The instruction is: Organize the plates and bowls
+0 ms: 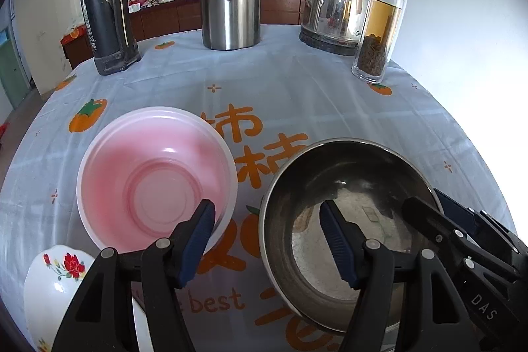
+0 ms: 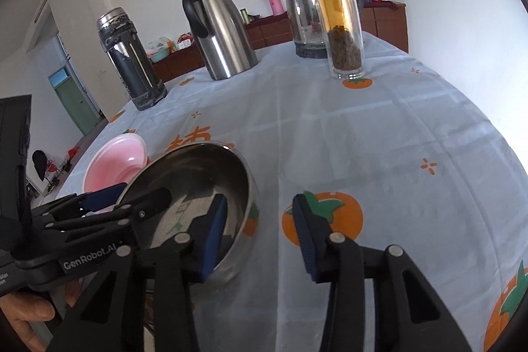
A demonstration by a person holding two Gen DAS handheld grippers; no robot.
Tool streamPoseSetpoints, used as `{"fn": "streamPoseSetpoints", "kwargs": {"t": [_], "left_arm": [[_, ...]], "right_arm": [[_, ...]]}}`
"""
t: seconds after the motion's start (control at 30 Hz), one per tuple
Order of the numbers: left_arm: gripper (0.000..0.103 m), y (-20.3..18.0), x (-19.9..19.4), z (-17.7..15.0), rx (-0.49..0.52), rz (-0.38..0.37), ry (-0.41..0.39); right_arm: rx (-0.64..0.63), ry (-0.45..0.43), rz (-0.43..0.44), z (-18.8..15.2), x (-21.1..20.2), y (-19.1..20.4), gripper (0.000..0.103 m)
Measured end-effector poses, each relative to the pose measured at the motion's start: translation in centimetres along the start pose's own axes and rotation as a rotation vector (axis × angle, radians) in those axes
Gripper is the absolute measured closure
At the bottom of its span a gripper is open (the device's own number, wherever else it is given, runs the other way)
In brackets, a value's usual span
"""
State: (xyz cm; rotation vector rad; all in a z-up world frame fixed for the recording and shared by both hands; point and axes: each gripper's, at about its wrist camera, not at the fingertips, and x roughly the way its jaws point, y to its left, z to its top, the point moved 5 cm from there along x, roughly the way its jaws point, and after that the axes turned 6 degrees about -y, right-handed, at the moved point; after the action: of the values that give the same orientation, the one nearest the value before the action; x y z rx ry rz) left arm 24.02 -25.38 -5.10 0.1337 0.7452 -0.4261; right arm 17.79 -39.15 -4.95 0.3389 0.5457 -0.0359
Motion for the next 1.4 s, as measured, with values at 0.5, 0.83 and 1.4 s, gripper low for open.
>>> {"fn": "streamPoseSetpoints", "kwargs": {"t": [0.5, 0.83, 1.4], "left_arm": [[0.061, 0.2, -0.5, 0.6, 0.007, -0.055, 0.018], [0.061, 0.3, -2.7, 1.4, -0.011, -0.154, -0.018], [0.061, 0.0, -5.8, 1.4, -0.09, -0.228, -0.009]], "right_arm": [[-0.007, 0.028, 0.016, -0.1, 0.8, 0.6, 0.067], [0.006, 0.006, 0.021, 0.1, 0.2, 0.4, 0.067], [0.015, 0.008, 0.025, 0.1, 0.2, 0.3, 0.067]]}}
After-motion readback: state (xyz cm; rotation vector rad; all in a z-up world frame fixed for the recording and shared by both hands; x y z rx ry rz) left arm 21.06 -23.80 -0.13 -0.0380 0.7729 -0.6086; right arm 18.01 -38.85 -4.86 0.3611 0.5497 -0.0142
